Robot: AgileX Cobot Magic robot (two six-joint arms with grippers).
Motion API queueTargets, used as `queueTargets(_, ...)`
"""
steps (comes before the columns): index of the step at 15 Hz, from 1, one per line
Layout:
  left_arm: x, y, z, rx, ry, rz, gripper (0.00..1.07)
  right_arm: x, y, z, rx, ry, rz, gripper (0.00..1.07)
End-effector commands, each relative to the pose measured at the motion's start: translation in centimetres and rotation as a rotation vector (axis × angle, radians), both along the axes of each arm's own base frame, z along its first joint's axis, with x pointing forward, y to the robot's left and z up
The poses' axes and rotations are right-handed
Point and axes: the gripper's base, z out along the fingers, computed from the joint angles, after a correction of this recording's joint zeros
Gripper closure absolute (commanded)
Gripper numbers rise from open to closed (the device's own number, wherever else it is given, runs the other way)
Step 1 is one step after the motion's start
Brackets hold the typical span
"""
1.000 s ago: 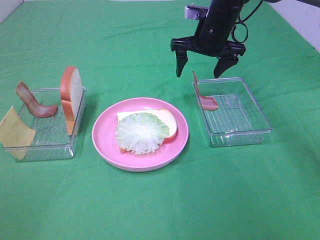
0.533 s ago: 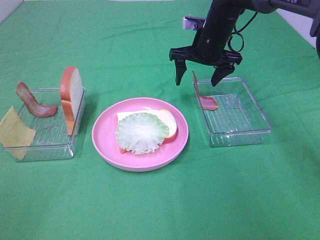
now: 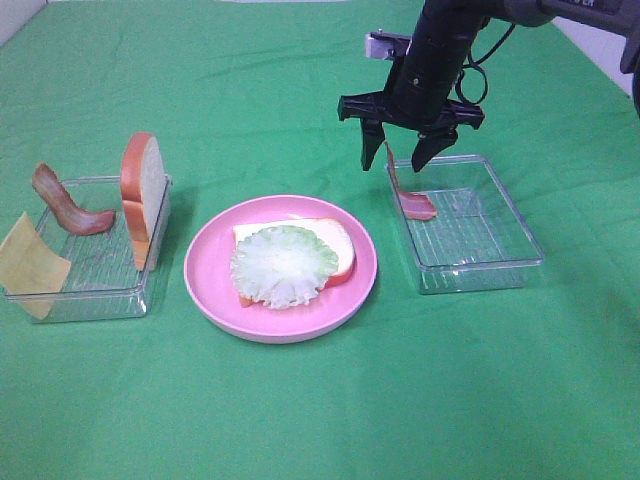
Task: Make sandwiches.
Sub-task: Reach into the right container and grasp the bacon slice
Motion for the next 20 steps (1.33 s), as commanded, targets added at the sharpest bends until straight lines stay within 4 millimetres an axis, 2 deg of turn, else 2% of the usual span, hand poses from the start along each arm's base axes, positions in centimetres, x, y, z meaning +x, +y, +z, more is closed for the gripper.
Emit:
queueTargets(1, -0.1, -0.1, -0.1, -0.005, -0.011, -0.005, 0.04, 0.1, 0.0, 0.0, 0.010, -0.001, 0.008, 0.42)
queueTargets(4, -0.1, -0.1, -0.1, -0.005, -0.011, -0.005, 0.04, 0.1, 0.0, 0.0, 0.010, -0.004, 0.006, 0.52)
queueTargets(6, -0.1, -0.1, -0.1, -0.005, -0.011, -0.005, 0.04, 0.1, 0.0, 0.0, 0.002, -0.010, 0.008, 0.64)
queueTargets(7, -0.1, -0.1, -0.1, -0.005, -0.011, -0.005, 0.04, 0.2, -0.2, 0.0, -0.011, -0.018, 0.011, 0.78)
queueTargets(9, -0.1, -0.1, -0.1, -0.005, -0.011, -0.005, 0.04, 0.3, -0.3, 0.0, -0.026, -0.023, 0.014, 0.90)
queueTargets(11, -0.1, -0.1, -0.1, -0.005, -0.011, -0.005, 0.04, 0.2, -0.3, 0.0, -0.026, -0.021, 0.016, 1.07)
queueTargets(15, -0.1, -0.1, -0.1, -0.005, -0.011, -0.005, 0.04, 0.1, -0.4, 0.2, -0.034, -0.010, 0.018, 1.07)
queueTargets(20, -0.1, -0.1, -0.1, -0.005, -0.011, -0.005, 0.04, -1.6, -1.1, 3.9, -0.065, 0.051, 0.024, 1.07)
